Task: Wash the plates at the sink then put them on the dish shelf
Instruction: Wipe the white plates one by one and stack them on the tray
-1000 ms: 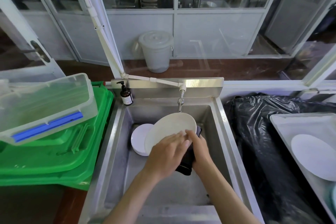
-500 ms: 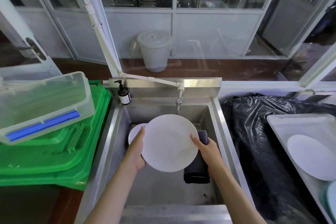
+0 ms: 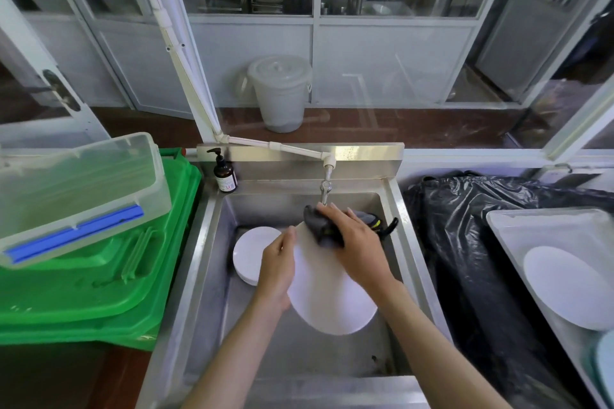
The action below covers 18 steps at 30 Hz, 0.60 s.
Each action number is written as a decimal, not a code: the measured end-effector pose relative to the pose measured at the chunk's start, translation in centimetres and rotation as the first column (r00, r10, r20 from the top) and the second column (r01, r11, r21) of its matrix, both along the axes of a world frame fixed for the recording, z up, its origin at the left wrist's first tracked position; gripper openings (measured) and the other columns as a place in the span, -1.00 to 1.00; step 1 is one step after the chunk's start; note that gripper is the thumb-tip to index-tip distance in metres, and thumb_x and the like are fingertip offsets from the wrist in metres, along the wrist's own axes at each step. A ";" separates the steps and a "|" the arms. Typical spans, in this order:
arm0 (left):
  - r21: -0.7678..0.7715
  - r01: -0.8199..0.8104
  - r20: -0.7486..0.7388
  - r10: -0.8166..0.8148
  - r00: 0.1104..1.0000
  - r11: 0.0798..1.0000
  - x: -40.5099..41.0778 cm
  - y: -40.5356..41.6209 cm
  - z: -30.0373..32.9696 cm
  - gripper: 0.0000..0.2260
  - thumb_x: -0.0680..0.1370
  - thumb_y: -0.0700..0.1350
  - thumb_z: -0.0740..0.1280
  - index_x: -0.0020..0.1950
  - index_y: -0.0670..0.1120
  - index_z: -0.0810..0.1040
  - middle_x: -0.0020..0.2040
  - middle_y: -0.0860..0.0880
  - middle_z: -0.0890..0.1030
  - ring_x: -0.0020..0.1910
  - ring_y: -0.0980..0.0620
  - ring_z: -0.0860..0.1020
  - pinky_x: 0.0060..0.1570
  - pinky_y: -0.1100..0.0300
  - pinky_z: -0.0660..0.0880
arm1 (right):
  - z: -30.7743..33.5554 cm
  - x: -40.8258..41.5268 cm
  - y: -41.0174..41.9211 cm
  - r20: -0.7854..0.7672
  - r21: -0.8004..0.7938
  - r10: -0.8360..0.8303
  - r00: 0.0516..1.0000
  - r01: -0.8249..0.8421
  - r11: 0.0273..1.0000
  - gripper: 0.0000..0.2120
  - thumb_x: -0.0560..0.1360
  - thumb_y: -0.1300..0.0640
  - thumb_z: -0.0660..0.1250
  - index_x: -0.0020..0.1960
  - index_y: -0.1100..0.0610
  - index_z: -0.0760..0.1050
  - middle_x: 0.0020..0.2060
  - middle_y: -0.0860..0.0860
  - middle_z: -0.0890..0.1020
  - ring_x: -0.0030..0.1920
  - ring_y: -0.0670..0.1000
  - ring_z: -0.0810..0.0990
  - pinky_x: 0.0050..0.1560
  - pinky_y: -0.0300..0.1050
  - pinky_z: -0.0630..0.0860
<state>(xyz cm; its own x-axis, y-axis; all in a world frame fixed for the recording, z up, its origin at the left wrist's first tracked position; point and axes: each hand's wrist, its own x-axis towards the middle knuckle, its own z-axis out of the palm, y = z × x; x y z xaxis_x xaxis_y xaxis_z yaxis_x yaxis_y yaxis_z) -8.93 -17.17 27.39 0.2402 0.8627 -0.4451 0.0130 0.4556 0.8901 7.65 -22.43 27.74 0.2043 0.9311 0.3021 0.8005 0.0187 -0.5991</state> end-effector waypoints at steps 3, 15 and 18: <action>-0.011 -0.077 0.027 0.077 0.997 0.997 -0.2 0.5 0.2 -0.71 0.68 0.10 0.26 -0.06 -0.08 0.57 -0.15 -0.04 0.50 -0.11 0.01 0.44 -0.06 0.07 0.39 | -3.2 0.6 -0.3 0.123 -0.006 0.104 0.987 -0.104 0.995 -0.34 0.58 0.21 0.43 0.62 -0.02 0.31 0.59 -0.19 0.29 0.64 -0.17 0.07 0.65 0.04 0.05; -0.024 -0.268 0.019 0.268 0.963 0.963 -0.4 0.9 0.6 -0.71 0.66 0.10 0.29 -0.18 0.06 0.66 -0.07 0.06 0.68 0.05 -0.06 0.59 0.19 -0.03 0.52 | -4.8 -5.8 -5.4 -0.044 0.007 0.059 0.997 -0.058 0.998 -0.36 0.51 0.13 0.28 0.58 -0.08 0.37 0.57 -0.23 0.35 0.62 -0.15 0.20 0.63 -0.04 0.08; -0.036 -0.159 0.037 0.160 0.986 0.987 1.2 -1.2 1.3 -0.72 0.69 0.08 0.28 -0.13 -0.01 0.63 -0.18 0.07 0.67 -0.10 0.01 0.59 -0.03 0.09 0.54 | -3.1 -4.2 -1.7 -0.206 -0.079 -0.172 0.963 0.159 0.984 -0.38 0.59 0.26 0.21 0.60 -0.10 0.29 0.57 -0.15 0.36 0.65 -0.05 0.15 0.65 0.06 0.03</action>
<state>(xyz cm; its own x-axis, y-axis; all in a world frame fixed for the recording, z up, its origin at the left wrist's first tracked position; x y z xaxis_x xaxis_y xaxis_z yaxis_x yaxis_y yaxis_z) -7.76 -18.39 28.65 0.1184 0.8766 -0.4665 -0.0968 0.4777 0.8732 3.46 -24.16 24.68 0.4100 0.8944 0.1787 0.6444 -0.1454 -0.7507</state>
